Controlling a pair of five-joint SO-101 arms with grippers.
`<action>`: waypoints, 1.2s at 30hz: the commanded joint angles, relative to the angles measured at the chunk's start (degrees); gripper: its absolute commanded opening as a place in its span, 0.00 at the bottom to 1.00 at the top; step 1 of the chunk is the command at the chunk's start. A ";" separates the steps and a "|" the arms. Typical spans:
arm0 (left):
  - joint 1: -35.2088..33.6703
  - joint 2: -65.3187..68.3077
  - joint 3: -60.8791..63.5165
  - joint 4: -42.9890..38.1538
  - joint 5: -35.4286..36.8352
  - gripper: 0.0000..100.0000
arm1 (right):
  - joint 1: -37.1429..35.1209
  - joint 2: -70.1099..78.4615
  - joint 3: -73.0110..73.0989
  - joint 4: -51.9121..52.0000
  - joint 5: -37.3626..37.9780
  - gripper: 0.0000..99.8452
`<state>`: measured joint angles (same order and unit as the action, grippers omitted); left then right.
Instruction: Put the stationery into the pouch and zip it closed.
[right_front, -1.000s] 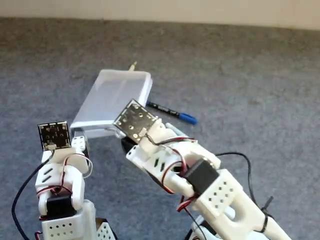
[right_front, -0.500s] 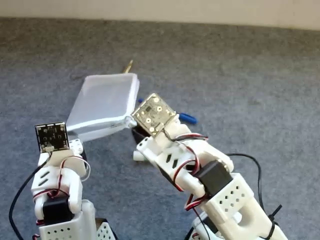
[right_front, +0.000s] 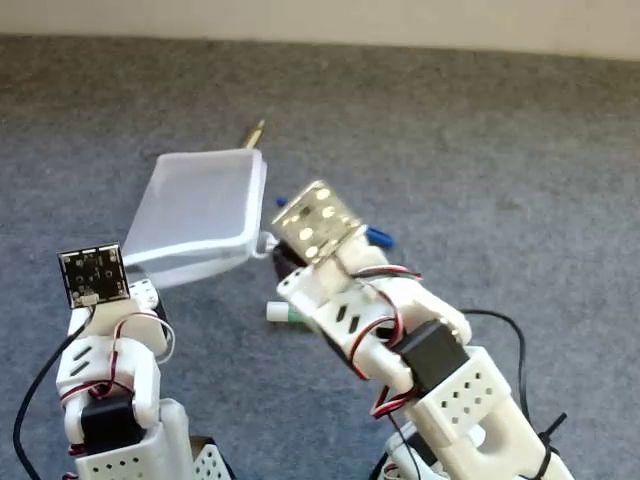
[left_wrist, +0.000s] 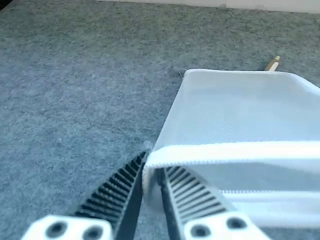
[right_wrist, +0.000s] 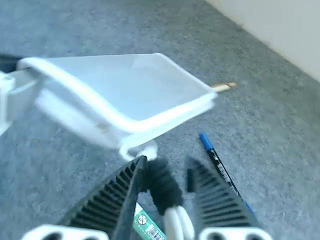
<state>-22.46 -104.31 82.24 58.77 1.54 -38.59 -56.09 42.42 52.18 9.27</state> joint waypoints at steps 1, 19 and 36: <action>-1.36 -0.75 -5.85 2.73 0.88 0.00 | 5.05 -1.71 -1.01 0.31 -4.48 0.26; -8.57 -0.75 -21.14 11.96 0.70 0.00 | 8.66 19.21 -17.63 9.98 -4.84 0.21; -19.38 -0.75 -12.44 12.31 0.97 0.00 | 4.00 53.85 -38.11 1.54 -28.40 0.21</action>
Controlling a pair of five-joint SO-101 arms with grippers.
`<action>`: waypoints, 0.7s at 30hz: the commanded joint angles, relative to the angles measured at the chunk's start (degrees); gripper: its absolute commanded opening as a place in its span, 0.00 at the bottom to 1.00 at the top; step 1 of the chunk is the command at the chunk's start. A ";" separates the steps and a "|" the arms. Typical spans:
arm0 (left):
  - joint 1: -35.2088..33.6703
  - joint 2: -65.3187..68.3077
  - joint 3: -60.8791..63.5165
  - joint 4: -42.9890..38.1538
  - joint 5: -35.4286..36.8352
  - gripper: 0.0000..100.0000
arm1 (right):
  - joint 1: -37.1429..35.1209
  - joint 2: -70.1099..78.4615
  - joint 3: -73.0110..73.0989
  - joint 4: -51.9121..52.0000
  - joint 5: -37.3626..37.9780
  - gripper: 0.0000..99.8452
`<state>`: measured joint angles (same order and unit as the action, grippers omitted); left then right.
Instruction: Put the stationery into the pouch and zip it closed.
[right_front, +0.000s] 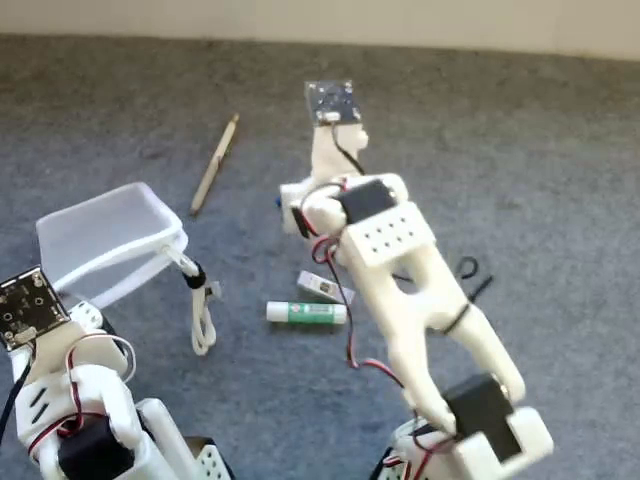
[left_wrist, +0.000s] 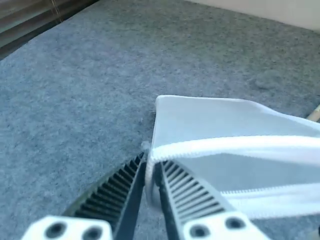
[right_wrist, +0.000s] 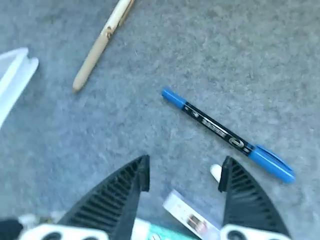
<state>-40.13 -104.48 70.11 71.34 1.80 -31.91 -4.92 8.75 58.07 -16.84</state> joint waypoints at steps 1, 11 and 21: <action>-2.15 -0.57 -0.22 -0.26 0.70 0.00 | -3.56 4.35 -4.79 -5.67 -2.20 0.21; -3.03 -0.57 1.19 -0.26 0.79 0.00 | -7.34 19.38 -11.91 -22.55 -2.20 0.21; -2.95 -0.57 1.98 0.00 2.64 0.00 | -9.45 37.49 -31.60 -25.01 -2.55 0.21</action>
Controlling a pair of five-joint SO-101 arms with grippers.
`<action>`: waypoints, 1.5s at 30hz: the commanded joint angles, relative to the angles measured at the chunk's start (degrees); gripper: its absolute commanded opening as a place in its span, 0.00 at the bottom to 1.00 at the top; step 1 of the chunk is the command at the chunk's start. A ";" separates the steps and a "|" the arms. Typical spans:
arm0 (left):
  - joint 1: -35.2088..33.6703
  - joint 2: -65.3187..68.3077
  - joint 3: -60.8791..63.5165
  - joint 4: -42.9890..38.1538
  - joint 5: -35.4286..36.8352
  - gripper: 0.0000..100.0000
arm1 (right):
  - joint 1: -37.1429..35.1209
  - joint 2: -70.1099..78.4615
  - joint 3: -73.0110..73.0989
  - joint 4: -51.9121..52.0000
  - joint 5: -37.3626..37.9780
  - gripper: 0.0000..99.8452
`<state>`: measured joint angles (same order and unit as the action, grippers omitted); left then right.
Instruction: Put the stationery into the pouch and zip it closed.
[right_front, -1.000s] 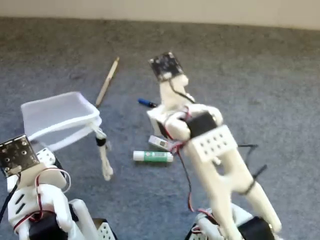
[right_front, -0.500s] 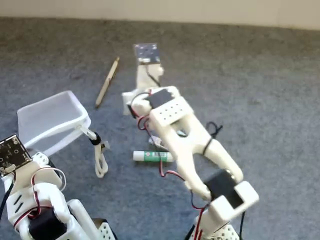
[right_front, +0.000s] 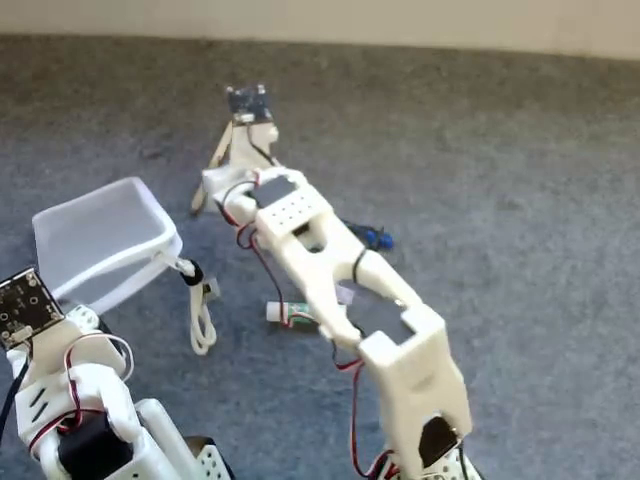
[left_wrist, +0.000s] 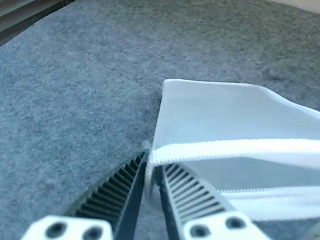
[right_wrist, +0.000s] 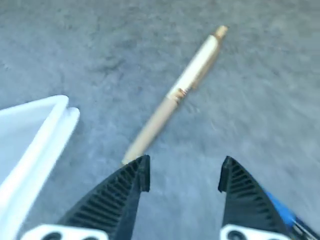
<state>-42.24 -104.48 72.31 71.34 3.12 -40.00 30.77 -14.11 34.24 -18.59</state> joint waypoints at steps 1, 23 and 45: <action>-0.75 -0.57 -0.22 0.09 1.32 0.00 | -1.45 4.00 -11.30 -1.19 -0.79 0.21; -0.57 -0.57 1.10 -0.26 1.32 0.00 | -3.65 34.24 -49.45 10.07 -0.88 0.21; -0.84 -0.57 1.01 0.09 1.23 0.00 | -5.05 40.84 -50.07 10.33 -0.88 0.21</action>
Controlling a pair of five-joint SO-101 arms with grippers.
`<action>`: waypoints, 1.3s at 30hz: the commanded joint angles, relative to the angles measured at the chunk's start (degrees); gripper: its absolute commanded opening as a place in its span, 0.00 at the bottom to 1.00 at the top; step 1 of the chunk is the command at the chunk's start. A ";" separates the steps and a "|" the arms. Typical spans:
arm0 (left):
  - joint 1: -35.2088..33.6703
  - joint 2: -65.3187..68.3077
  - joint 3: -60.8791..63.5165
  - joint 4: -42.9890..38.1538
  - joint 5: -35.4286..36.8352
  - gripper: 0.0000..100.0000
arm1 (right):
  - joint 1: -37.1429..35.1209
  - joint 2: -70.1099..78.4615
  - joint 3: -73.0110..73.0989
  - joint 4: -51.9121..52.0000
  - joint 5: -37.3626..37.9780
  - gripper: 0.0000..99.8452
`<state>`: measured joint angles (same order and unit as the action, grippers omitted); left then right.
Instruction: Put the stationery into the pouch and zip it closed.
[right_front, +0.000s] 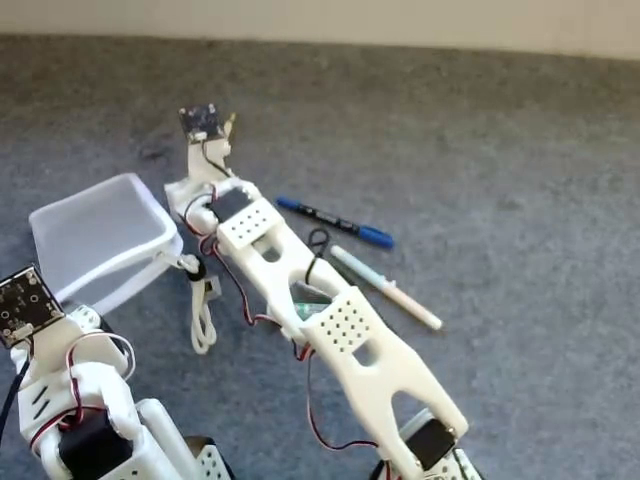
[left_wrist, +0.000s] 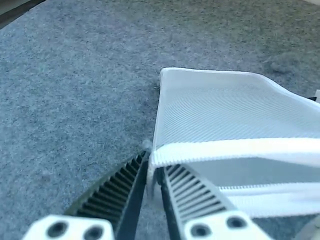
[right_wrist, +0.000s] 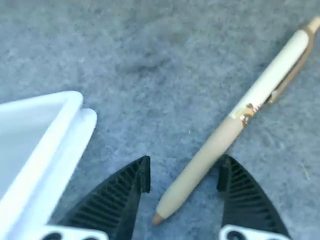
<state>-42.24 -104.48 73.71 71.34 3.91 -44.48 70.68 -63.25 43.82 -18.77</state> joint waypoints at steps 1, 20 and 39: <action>-0.84 -0.57 -0.40 0.09 0.44 0.00 | -0.48 1.54 -0.92 1.80 -0.70 0.21; -0.66 -0.57 0.48 -0.26 0.44 0.00 | 0.31 0.84 -5.67 19.74 -0.26 0.00; -0.48 -0.57 0.57 -0.26 0.53 0.00 | 0.66 1.36 -32.57 56.31 11.16 0.00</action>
<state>-42.24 -104.48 74.51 71.34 3.91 -44.48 73.05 -89.27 95.60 -10.15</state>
